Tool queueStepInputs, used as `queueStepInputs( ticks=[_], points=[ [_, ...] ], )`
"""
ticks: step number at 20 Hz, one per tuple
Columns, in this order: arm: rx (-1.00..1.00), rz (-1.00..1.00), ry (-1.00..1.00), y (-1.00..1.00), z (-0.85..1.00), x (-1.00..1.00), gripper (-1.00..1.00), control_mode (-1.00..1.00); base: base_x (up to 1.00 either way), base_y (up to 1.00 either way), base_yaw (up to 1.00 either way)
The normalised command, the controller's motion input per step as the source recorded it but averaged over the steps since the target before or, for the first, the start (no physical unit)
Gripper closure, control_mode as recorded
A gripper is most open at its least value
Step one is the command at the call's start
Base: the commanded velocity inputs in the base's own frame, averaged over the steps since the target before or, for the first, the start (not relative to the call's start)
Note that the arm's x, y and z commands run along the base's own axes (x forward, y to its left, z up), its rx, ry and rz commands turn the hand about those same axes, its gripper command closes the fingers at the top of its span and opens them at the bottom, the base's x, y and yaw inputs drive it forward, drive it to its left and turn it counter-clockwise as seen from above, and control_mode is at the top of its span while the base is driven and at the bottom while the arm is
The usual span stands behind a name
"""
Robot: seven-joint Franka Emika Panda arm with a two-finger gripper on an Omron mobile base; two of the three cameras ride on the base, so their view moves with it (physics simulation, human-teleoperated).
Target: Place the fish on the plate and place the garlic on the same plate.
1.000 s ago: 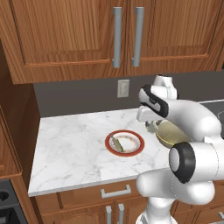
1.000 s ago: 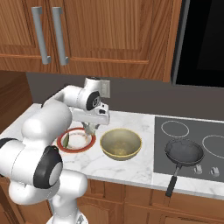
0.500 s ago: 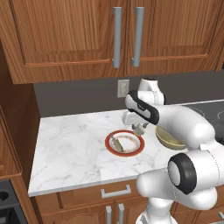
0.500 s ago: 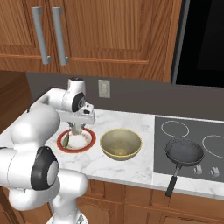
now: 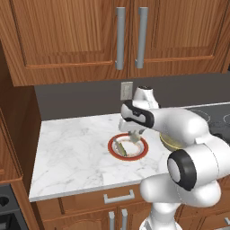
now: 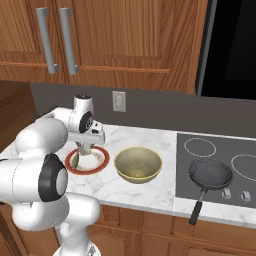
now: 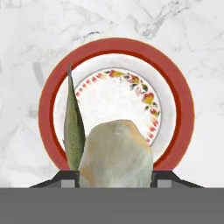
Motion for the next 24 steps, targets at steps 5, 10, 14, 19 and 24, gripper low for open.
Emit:
queueStepInputs(
  ticks=[5,10,14,19,24],
  points=[
    [0.0,0.0,-0.01,0.0,-0.45,0.38,1.0,-1.0,0.0,0.0,0.0],
    [0.0,0.01,0.0,0.0,-0.45,0.11,1.0,-1.0,0.0,0.0,0.0],
    [0.0,0.02,0.0,0.0,-0.45,0.04,1.0,-1.0,0.0,0.0,0.0],
    [0.0,0.01,0.0,0.0,-0.14,0.0,-1.0,-1.0,0.0,0.0,0.0],
    [0.0,0.0,0.0,0.0,0.01,0.0,-1.0,-1.0,0.0,0.0,0.0]
  ],
)
